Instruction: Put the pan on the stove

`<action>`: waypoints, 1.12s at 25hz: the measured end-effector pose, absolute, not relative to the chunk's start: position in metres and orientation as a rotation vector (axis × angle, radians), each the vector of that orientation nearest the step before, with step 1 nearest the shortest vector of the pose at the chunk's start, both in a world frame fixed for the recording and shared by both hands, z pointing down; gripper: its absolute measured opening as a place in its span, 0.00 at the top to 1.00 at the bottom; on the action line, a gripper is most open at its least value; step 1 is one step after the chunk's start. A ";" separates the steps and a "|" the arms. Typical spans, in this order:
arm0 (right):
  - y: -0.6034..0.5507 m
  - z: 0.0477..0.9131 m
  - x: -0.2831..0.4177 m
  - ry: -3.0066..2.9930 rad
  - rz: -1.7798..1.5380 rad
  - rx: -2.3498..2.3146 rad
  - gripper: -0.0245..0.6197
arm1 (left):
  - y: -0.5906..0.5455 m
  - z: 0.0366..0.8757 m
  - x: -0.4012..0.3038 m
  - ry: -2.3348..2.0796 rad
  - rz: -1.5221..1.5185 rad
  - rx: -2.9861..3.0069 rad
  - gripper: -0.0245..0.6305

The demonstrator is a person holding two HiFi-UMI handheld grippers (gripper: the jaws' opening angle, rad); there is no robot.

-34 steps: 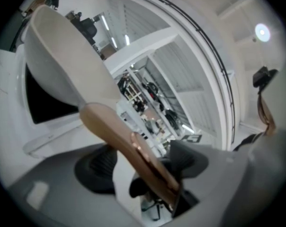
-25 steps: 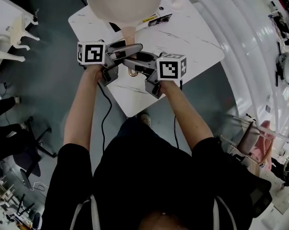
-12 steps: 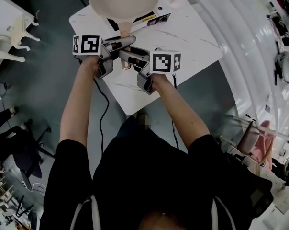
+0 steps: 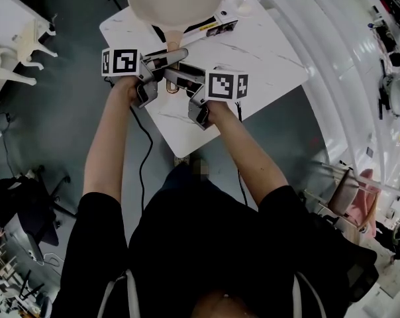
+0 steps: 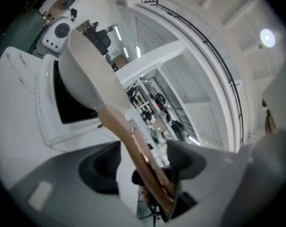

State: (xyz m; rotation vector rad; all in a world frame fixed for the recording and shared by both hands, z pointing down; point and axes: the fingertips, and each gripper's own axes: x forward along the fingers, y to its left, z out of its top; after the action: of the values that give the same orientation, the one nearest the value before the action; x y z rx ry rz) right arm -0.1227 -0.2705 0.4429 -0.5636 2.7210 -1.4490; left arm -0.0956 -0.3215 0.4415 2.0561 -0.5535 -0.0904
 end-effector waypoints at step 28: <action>-0.187 0.295 0.008 2.772 -0.054 -1.467 0.92 | -0.161 0.298 -0.135 -1.829 0.105 2.438 0.95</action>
State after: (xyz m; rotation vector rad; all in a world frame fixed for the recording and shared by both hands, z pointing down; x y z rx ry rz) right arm 0.0076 -0.1871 0.2951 -1.4673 2.7724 -0.0544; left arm -0.1345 -0.1610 0.2985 2.4384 -1.8293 0.1046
